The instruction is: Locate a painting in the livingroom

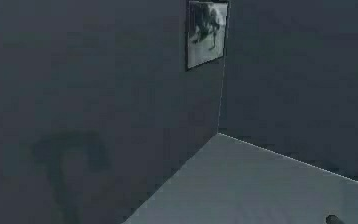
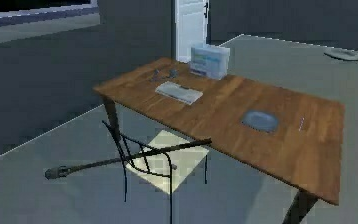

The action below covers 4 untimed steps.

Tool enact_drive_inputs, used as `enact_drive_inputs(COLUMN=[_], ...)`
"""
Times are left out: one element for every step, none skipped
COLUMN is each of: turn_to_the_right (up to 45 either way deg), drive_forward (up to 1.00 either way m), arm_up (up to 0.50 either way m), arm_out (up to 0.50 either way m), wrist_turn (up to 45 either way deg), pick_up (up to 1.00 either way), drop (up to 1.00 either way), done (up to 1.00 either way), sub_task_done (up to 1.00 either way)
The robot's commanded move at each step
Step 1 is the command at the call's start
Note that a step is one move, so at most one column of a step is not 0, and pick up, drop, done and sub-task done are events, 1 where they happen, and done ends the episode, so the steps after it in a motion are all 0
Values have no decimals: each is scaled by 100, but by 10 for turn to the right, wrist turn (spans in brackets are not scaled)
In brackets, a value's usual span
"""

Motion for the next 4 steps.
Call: enact_drive_inputs(turn_to_the_right=[120,0,180,0], drive_forward=[0,20,0,100], arm_up=[0,0,0,0], arm_out=[0,0,0,0], wrist_turn=[0,0,0,0], pick_up=[0,0,0,0], drop=[0,0,0,0], done=[0,0,0,0], sub_task_done=[0,0,0,0])
